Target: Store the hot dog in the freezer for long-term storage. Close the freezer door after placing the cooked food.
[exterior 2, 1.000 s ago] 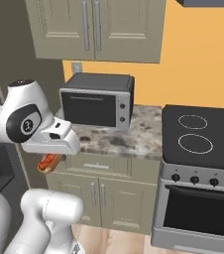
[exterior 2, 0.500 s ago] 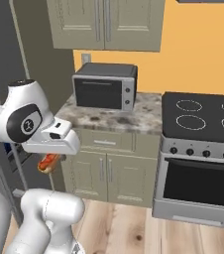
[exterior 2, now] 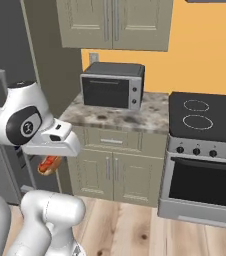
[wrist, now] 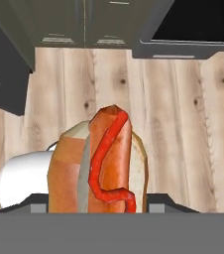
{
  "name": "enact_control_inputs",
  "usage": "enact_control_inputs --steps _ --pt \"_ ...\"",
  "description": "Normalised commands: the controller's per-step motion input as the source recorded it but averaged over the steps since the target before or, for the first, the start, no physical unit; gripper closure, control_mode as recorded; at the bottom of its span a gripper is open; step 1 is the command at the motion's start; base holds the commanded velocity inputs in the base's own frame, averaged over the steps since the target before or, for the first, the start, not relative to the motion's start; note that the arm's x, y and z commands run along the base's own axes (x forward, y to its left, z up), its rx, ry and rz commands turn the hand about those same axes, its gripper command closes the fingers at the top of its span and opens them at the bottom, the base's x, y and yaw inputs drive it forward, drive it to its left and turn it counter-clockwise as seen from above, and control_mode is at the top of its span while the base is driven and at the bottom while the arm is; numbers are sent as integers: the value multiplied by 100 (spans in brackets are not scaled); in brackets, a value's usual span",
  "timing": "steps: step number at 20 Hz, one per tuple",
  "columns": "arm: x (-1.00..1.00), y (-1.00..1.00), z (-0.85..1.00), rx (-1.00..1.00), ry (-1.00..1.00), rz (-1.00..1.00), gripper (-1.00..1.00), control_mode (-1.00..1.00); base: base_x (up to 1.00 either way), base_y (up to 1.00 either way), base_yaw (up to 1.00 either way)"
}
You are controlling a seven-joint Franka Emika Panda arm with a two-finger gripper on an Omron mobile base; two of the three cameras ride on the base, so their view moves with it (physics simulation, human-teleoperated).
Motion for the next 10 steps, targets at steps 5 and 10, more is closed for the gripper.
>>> enact_control_inputs --steps 5,10 --pt "0 0 0 0 0 0 100 100 -63 34 8" --pt "0 0 0 0 0 0 100 100 -58 43 31"
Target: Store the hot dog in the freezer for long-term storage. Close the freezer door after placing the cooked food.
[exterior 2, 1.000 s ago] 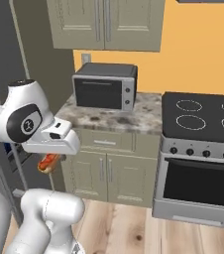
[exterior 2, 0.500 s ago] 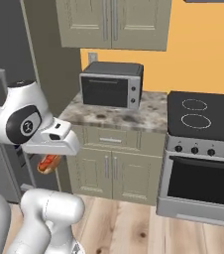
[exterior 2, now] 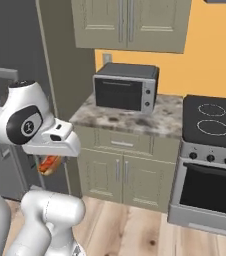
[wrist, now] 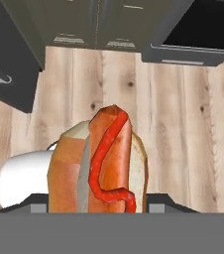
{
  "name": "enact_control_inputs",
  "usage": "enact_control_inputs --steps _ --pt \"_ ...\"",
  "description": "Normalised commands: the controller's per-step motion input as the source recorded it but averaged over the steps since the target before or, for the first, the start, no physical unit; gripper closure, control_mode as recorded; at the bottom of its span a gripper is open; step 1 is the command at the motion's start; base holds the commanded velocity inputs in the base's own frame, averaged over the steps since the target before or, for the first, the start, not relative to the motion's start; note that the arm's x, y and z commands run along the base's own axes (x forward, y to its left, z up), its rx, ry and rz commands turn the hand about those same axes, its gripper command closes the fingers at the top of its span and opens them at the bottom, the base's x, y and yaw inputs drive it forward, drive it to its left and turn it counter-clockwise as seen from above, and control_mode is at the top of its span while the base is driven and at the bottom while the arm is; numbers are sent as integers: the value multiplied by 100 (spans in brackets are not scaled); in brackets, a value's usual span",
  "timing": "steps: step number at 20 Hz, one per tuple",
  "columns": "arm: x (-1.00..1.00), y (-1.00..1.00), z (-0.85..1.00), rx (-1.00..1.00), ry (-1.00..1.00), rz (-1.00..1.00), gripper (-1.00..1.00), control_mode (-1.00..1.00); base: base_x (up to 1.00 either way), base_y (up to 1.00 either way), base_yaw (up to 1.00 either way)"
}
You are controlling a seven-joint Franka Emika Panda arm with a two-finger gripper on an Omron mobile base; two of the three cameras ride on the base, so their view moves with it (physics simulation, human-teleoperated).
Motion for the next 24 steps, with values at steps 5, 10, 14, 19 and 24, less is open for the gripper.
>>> enact_control_inputs --steps 5,10,14,19,24 --pt "0 0 0 0 0 0 100 100 -11 3 71" --pt "0 0 0 0 0 0 100 100 -13 -12 69" --pt "0 0 0 0 0 0 100 100 -56 22 45" --pt "0 0 0 0 0 0 100 100 -70 68 40" --pt "0 0 0 0 0 0 100 100 -49 99 47"
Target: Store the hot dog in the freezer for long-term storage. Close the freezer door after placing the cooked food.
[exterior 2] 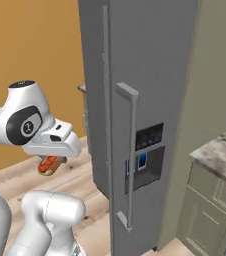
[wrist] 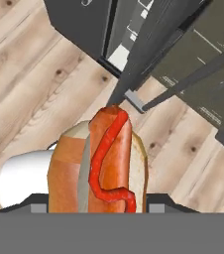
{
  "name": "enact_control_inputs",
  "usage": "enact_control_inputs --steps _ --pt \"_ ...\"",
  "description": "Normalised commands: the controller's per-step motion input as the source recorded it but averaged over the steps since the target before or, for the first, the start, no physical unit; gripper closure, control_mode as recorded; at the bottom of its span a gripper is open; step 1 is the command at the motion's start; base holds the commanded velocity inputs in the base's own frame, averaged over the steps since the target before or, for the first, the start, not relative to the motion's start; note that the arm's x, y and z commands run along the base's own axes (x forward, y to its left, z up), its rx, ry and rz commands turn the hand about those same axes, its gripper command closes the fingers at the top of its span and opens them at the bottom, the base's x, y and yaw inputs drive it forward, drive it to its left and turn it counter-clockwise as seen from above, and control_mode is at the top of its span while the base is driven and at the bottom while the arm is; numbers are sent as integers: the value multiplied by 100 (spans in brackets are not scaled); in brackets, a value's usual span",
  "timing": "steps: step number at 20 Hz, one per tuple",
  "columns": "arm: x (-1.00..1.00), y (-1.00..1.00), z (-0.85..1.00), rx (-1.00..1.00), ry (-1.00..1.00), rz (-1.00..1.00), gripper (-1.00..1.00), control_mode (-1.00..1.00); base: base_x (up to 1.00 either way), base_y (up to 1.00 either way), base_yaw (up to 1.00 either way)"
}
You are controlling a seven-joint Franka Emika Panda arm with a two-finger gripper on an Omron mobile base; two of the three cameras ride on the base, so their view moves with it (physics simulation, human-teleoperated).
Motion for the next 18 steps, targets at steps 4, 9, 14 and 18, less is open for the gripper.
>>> enact_control_inputs --steps 4,9,14,18 --pt "0 0 0 0 0 0 100 100 -27 100 42" --pt "0 0 0 0 0 0 100 100 26 97 21" --pt "0 0 0 0 0 0 100 100 68 74 0" --pt "0 0 0 0 0 0 100 100 79 36 -1"
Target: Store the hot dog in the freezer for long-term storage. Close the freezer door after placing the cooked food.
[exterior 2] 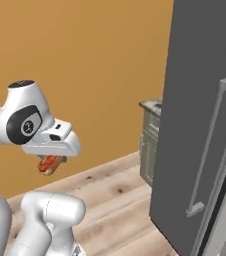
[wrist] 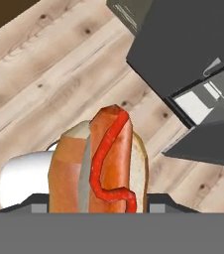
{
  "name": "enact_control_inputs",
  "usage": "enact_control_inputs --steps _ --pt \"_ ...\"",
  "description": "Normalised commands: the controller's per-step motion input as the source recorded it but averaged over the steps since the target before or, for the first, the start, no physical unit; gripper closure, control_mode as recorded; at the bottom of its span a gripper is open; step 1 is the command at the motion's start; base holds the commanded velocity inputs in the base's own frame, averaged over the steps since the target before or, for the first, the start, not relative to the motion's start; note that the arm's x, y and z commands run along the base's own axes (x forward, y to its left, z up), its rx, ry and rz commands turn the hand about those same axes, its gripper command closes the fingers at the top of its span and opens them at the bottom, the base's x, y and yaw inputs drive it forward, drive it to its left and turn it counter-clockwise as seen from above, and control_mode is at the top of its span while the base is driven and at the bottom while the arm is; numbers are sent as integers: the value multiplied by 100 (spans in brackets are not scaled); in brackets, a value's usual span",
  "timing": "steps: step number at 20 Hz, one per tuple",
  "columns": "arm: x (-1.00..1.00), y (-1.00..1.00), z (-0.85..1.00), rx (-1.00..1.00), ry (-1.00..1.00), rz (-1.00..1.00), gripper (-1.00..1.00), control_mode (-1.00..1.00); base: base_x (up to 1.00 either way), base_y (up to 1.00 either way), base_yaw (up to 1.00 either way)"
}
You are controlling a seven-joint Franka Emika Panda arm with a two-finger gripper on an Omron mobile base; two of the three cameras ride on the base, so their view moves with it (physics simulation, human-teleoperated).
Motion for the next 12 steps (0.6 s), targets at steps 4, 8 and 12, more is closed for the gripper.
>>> enact_control_inputs --steps 4,8,12 --pt "0 0 0 0 0 0 100 100 47 11 -23" --pt "0 0 0 0 0 0 100 100 52 -2 -64" --pt "0 0 0 0 0 0 100 100 56 0 -71"
